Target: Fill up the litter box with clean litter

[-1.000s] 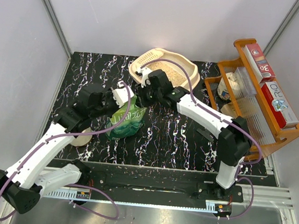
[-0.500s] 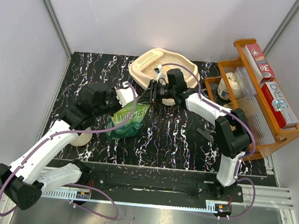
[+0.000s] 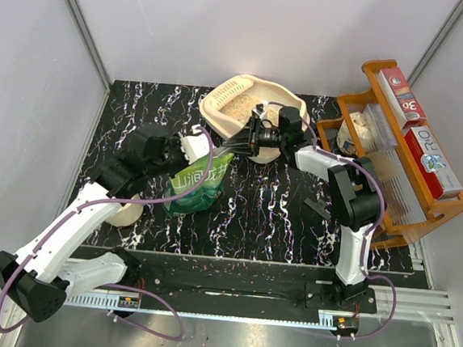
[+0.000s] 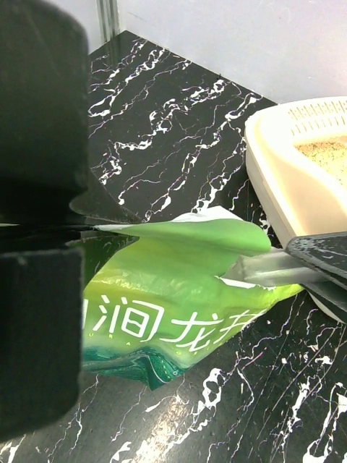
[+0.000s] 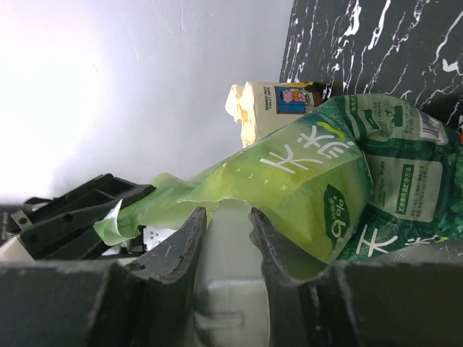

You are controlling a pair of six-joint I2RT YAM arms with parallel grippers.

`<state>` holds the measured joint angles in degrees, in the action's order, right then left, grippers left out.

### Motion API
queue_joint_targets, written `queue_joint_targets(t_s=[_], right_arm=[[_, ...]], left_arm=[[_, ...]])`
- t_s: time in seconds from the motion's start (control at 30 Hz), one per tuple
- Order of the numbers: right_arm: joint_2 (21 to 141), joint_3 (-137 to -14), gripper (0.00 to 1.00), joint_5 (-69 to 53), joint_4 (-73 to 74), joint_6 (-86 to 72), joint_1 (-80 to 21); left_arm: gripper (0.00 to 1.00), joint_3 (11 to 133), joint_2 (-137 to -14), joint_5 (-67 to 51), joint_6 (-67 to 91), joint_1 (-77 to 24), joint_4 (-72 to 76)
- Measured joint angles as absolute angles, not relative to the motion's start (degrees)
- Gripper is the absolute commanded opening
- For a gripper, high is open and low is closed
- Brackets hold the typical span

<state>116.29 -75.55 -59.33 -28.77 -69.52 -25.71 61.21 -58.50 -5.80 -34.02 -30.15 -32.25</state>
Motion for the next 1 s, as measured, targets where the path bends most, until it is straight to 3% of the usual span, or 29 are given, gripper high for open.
queue_joint_targets(t_s=[0.53, 1.0], right_arm=[[109.71, -78.52, 0.0, -59.02, -14.63, -66.83, -18.61], [110.65, -77.78, 0.0, -66.92, -24.6, -72.58, -15.84]], left_arm=[[0.0, 62.98, -58.59, -5.26, -35.16, -30.11, -35.4], [0.0, 63.59, -58.63, -6.0, -36.03, -30.11, -36.47]])
